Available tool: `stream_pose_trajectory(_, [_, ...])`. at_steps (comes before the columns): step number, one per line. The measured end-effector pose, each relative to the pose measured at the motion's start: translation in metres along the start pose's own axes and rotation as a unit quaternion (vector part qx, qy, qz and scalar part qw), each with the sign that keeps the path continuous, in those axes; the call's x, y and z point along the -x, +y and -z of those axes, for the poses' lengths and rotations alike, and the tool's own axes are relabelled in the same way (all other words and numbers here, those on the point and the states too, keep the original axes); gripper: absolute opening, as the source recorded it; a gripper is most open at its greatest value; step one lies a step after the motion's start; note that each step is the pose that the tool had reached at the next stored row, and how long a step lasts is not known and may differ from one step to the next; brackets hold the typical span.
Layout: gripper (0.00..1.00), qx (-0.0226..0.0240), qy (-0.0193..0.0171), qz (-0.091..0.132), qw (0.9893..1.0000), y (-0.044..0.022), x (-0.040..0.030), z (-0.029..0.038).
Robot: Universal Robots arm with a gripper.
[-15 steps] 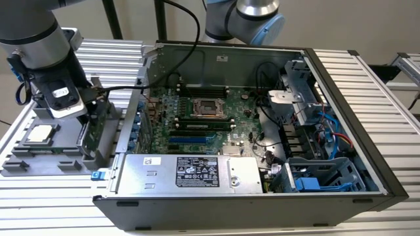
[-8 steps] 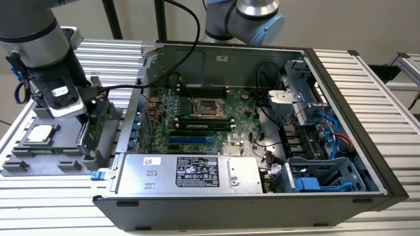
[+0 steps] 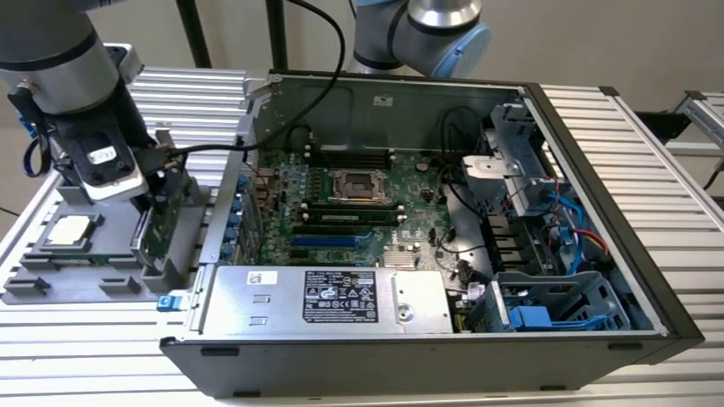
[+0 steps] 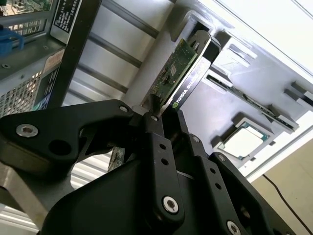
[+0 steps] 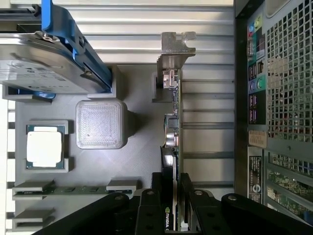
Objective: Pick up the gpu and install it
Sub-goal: 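Pick up the gpu and move the gpu toward the slot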
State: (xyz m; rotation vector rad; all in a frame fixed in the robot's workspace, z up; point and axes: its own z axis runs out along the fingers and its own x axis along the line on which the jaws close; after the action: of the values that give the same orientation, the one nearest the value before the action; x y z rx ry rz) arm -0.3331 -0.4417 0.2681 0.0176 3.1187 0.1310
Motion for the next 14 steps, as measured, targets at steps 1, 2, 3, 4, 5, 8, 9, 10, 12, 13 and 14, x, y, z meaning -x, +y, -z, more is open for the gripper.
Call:
stream_pose_trajectory(1, [0.0,0.0,0.0,0.0,1.0,0.0,0.0,0.0003])
stream_pose_trajectory(2, [0.0,0.0,0.0,0.0,1.0,0.0001,0.0,0.0007])
stream_pose_trajectory(3, [0.0,0.0,-0.0001,0.0,1.0,0.0001,0.0,0.001])
stream_pose_trajectory(4, [0.0,0.0,-0.0001,0.0,1.0,0.0001,0.0001,0.0013])
stream_pose_trajectory(5, [0.0,0.0,-0.0001,0.0,1.0,0.0001,0.0001,0.0016])
stream_pose_trajectory(8, [0.0,0.0,0.0,0.0,1.0,0.0002,0.0001,0.0024])
stream_pose_trajectory(9, [0.0,0.0,0.0,0.0,1.0,0.0002,0.0001,0.0028])
stream_pose_trajectory(10, [0.0,0.0,0.0,0.0,1.0,0.0002,0.0001,0.0031])
stream_pose_trajectory(12, [0.0,0.0,0.0,0.0,1.0,0.0003,0.0001,0.0038])
stream_pose_trajectory(13, [0.0,0.0,0.0,0.0,1.0,0.0003,0.0001,0.0043])
stream_pose_trajectory(14, [0.0,0.0,0.0,0.0,1.0,0.0004,0.0001,0.0048])
